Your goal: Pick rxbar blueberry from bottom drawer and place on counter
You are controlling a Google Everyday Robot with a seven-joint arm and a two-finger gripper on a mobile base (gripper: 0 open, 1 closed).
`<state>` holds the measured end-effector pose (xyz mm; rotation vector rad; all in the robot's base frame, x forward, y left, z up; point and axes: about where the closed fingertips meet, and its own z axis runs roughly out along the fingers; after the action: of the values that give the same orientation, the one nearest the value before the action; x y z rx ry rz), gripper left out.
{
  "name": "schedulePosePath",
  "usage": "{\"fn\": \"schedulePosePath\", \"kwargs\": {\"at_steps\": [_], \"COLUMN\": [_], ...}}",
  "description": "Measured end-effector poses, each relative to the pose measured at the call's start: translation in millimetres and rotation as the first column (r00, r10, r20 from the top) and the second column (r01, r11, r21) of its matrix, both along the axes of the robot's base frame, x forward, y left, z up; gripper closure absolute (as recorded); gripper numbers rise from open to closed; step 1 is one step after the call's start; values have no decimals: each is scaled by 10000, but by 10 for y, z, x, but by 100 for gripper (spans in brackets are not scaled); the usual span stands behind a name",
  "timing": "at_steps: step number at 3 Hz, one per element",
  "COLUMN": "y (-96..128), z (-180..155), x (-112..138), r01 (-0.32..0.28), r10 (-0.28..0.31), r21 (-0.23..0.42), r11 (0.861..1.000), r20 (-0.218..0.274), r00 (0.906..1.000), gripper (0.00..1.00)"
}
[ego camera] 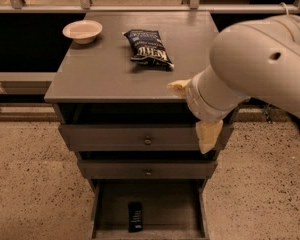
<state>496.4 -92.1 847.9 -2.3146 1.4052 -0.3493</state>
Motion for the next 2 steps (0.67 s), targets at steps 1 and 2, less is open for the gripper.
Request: {"fn": "schedulePosePath", "kwargs": {"at_steps": [1,2], "y": [-16,187], "z": [37,-230], "x": [7,52], "r01": [-699,-1783], "r10": [710,1767], "r21": [-350,-371], "r11": [9969,9833], "r20": [321,-432], "r00": [9970,9833], "gripper": [0,0]}}
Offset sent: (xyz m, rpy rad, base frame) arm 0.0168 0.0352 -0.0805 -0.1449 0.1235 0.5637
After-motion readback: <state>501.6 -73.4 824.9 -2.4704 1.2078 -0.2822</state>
